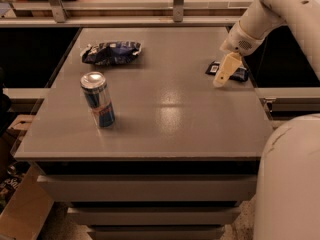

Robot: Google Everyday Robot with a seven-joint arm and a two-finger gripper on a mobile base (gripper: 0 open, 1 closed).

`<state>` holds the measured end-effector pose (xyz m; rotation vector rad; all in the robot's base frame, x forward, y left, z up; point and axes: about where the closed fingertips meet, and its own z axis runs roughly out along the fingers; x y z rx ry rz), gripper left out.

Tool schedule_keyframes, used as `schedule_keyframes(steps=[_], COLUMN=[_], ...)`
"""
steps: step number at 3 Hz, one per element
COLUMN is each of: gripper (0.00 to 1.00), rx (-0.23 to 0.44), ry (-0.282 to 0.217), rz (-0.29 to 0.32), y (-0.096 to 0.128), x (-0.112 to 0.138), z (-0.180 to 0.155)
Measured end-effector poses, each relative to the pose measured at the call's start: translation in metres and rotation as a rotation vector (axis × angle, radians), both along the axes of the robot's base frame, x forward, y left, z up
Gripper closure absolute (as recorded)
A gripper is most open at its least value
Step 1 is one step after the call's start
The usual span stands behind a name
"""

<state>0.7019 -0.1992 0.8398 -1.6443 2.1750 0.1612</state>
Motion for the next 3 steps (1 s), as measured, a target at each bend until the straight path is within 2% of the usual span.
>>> schedule_keyframes(steps=[1, 3], gripper=[0.4, 0.85], rx=[-0.005, -0.004], ry=[0.015, 0.023], rz=[-0.018, -0.022], y=[-0.008, -0.0094], x=[-0.0007, -0.0016], z=[-0.0034, -0.0034])
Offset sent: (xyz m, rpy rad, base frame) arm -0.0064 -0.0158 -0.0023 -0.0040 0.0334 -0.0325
